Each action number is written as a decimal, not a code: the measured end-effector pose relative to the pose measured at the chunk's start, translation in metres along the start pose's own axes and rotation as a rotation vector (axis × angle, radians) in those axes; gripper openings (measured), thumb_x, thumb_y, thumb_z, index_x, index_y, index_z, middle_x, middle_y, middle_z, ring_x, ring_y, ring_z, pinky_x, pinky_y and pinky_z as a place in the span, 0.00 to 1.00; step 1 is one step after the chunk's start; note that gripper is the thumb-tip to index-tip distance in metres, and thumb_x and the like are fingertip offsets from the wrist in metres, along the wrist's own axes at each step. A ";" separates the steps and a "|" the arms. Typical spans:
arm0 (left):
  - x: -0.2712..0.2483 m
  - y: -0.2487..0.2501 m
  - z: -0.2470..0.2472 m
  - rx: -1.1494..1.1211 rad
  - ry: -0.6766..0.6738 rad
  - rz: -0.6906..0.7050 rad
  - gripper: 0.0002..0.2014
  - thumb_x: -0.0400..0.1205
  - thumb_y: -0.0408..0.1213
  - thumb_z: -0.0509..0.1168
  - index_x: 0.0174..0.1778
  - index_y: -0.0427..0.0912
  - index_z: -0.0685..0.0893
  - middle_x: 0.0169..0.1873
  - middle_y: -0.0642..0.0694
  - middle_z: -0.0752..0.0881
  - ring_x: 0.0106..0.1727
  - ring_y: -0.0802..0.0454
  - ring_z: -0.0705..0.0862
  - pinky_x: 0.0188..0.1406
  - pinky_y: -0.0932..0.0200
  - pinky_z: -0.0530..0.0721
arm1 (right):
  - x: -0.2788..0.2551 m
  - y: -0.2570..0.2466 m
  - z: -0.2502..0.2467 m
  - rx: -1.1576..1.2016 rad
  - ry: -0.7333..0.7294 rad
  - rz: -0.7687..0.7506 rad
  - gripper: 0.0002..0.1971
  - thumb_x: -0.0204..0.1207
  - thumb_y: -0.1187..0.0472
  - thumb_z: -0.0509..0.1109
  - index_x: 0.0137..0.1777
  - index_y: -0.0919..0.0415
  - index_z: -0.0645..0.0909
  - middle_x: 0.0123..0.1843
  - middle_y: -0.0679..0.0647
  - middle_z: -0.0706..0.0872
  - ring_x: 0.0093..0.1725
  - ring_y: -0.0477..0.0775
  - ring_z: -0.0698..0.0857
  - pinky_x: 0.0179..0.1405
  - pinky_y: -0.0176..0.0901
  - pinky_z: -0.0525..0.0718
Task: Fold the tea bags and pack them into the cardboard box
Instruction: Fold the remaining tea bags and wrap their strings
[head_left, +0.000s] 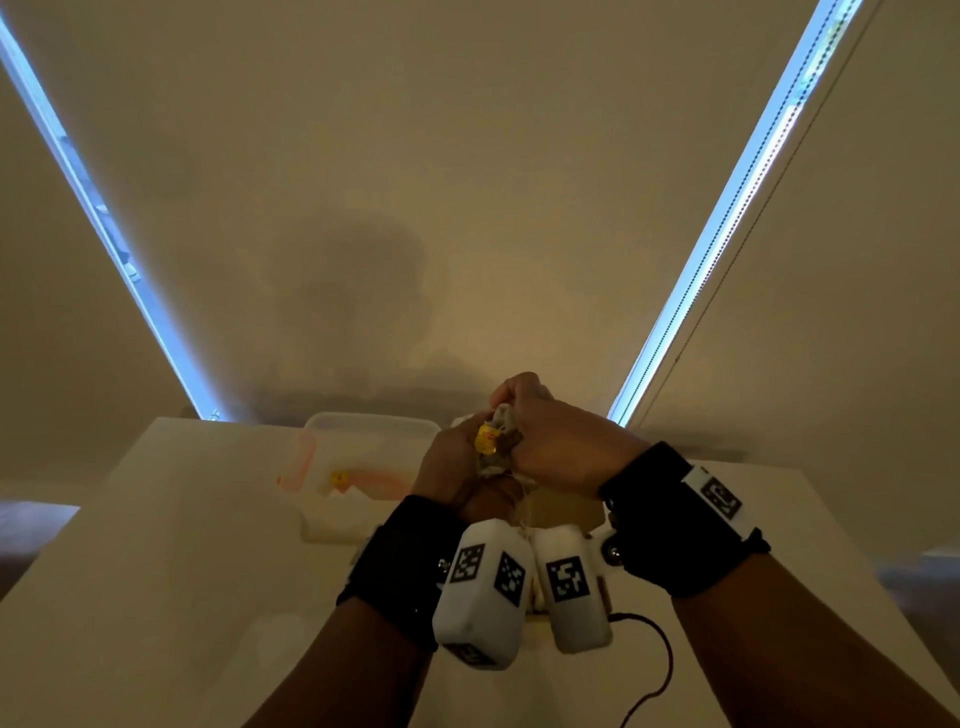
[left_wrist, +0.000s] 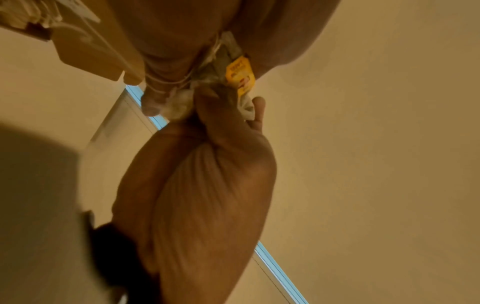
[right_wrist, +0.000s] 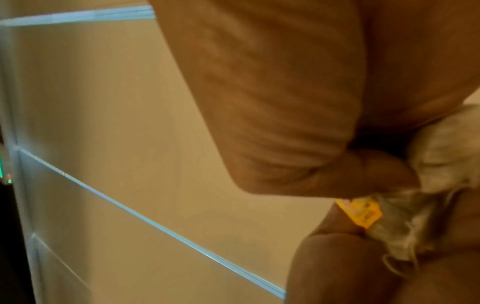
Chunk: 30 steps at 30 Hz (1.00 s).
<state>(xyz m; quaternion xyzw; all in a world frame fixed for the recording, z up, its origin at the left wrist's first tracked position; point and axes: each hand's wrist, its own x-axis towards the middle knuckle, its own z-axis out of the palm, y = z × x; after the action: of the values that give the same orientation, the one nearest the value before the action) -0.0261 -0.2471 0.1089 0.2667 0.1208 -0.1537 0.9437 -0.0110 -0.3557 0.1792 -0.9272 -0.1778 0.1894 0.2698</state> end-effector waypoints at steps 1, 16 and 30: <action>-0.001 0.002 -0.002 0.025 -0.013 0.005 0.27 0.92 0.45 0.52 0.48 0.34 0.95 0.52 0.35 0.93 0.48 0.41 0.93 0.44 0.49 0.92 | 0.000 0.001 0.001 0.000 0.017 -0.014 0.24 0.78 0.66 0.71 0.70 0.58 0.66 0.66 0.59 0.75 0.59 0.57 0.82 0.52 0.50 0.85; -0.026 0.017 -0.013 0.247 0.002 0.091 0.19 0.87 0.23 0.57 0.75 0.31 0.77 0.54 0.32 0.91 0.47 0.42 0.92 0.46 0.44 0.94 | -0.011 0.016 -0.002 0.138 0.206 -0.128 0.34 0.64 0.59 0.87 0.67 0.49 0.76 0.65 0.46 0.80 0.61 0.47 0.84 0.61 0.52 0.88; -0.037 0.007 -0.018 0.245 0.029 0.076 0.05 0.78 0.25 0.67 0.46 0.37 0.85 0.36 0.41 0.90 0.41 0.49 0.90 0.55 0.54 0.89 | -0.033 0.052 0.015 0.418 0.316 -0.074 0.12 0.72 0.53 0.82 0.53 0.49 0.87 0.45 0.46 0.90 0.41 0.42 0.87 0.40 0.35 0.86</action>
<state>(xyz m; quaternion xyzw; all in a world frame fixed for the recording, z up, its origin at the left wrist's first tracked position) -0.0607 -0.2232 0.1087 0.3866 0.1047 -0.1276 0.9074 -0.0343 -0.4045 0.1466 -0.8623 -0.1240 0.0648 0.4867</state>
